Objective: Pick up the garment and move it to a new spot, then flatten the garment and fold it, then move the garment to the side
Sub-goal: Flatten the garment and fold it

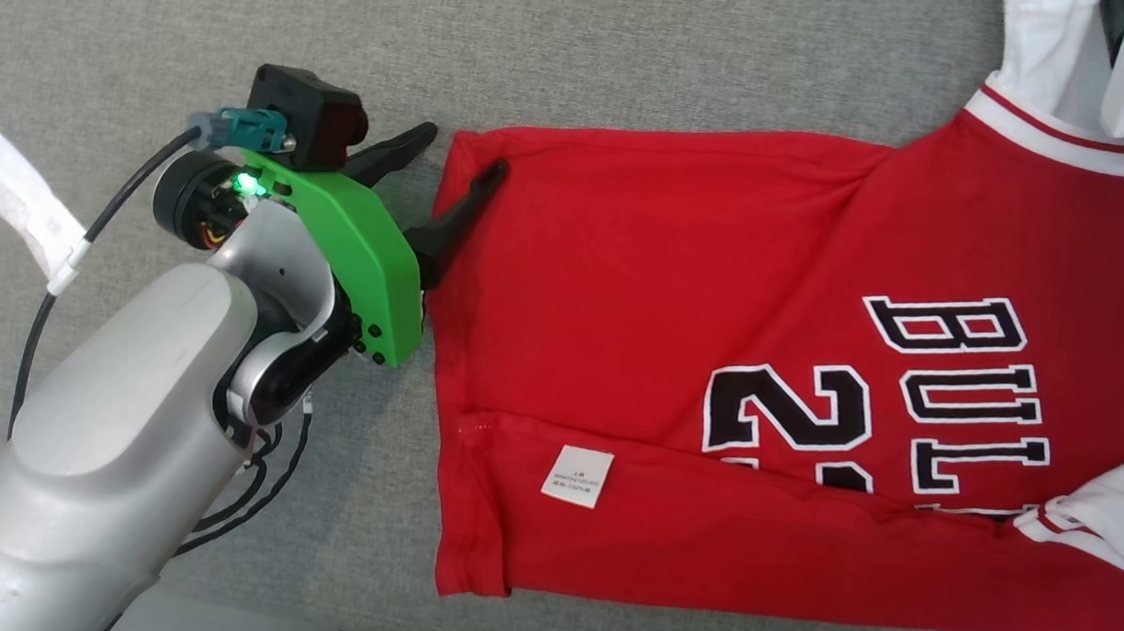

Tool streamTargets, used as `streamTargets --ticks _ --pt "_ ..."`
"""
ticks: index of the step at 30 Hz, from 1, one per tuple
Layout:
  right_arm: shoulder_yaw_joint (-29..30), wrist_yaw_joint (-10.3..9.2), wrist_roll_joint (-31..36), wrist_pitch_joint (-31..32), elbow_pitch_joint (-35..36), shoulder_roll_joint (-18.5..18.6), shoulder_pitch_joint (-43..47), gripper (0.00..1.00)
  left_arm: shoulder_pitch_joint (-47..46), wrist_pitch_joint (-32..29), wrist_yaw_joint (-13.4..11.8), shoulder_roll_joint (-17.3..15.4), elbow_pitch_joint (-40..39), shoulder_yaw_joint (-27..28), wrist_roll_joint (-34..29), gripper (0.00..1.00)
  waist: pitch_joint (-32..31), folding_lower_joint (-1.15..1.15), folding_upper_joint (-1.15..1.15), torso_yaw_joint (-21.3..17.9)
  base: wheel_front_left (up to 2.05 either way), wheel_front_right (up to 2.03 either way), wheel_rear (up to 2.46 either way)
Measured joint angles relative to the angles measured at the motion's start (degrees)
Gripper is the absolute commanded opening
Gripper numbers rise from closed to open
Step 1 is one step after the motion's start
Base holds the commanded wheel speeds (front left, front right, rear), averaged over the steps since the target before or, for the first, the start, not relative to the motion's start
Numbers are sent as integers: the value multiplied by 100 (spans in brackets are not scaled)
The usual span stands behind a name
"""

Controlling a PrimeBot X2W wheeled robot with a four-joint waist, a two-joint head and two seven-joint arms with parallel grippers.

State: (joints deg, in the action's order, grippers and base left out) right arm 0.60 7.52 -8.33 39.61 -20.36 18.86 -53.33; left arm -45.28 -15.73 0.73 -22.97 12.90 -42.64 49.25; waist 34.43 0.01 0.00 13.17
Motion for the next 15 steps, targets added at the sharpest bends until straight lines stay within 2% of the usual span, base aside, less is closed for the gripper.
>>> streamTargets --ticks 5,7,8,9,15 --pt "-135 0 33 -94 -403 34 -188 100 -57 -162 187 -8 14 -70 66 100 33 0 0 91 0 0 0" --pt "-134 0 35 -141 -537 22 -238 0 -68 -203 241 -14 26 -78 130 100 16 0 0 62 0 0 0" --pt "-118 1 35 -146 -593 3 -254 0 -77 -202 286 -15 31 -82 152 43 5 -1 0 43 0 0 0" --pt "-118 2 -24 -272 -664 -62 -265 0 -83 -185 339 0 53 -81 216 0 -21 0 0 4 0 0 0" --pt "126 1 -177 -879 -698 -78 -281 0 -86 121 279 7 88 26 197 0 -135 0 0 -155 0 0 0"
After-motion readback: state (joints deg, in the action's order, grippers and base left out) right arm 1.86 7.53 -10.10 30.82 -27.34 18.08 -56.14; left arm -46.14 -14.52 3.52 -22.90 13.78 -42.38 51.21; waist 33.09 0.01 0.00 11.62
